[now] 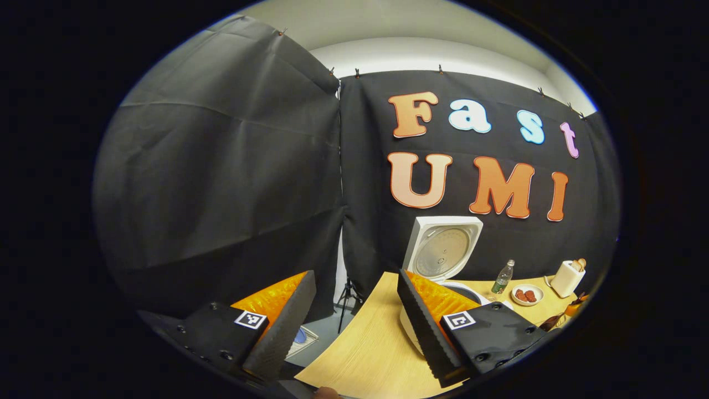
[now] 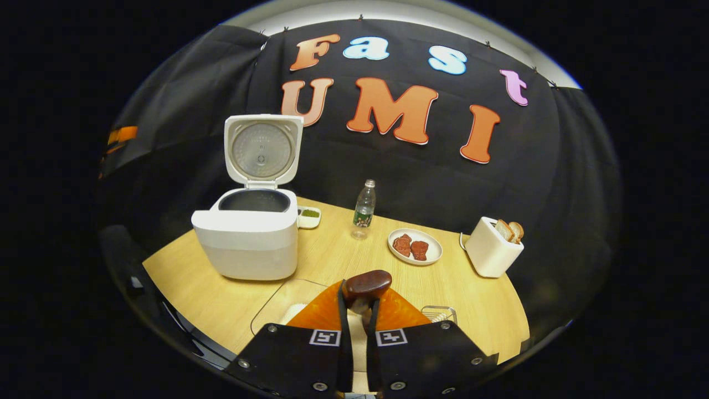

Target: Close the left gripper, press the button to open the rice cooker; take a wooden spoon from the chopstick holder with the right hand, scoop a spoonful of rice and pour it into the rice cooker, then put the wooden spoon back into the chopstick holder.

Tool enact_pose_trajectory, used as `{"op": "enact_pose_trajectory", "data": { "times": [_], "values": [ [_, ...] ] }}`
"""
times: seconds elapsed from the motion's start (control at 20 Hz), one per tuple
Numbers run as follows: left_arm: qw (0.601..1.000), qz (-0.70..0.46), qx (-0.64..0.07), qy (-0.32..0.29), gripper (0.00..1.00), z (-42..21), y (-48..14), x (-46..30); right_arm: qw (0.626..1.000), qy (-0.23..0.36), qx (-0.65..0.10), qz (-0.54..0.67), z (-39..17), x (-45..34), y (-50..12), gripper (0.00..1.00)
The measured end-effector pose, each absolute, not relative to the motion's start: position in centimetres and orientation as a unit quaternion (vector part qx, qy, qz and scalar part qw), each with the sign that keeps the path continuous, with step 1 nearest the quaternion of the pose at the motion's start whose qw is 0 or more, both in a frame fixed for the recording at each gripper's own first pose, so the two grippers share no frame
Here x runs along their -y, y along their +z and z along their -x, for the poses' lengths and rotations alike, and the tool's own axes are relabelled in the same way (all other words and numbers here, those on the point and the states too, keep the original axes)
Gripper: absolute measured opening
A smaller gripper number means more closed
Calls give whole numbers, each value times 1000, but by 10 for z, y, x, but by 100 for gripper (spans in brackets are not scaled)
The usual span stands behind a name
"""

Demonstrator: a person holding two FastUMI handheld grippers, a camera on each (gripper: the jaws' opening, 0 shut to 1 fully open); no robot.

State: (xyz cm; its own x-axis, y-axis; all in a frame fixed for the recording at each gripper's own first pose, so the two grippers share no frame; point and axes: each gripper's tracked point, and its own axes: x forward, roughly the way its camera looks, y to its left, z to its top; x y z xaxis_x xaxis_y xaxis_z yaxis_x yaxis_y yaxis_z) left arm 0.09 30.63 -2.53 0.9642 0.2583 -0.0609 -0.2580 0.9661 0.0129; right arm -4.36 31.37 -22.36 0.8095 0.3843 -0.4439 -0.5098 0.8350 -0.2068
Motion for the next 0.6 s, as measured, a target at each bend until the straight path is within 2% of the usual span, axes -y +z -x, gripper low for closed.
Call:
{"op": "enact_pose_trajectory", "data": {
  "times": [0.35,0.6],
  "values": [
    [992,-2,-39,124,100,-8,-32,-305,929,230,-234,173,46,-314,-266,9],
    [992,-2,-42,119,99,-15,-35,-303,936,199,-275,87,52,-309,-278,9]
  ]
}}
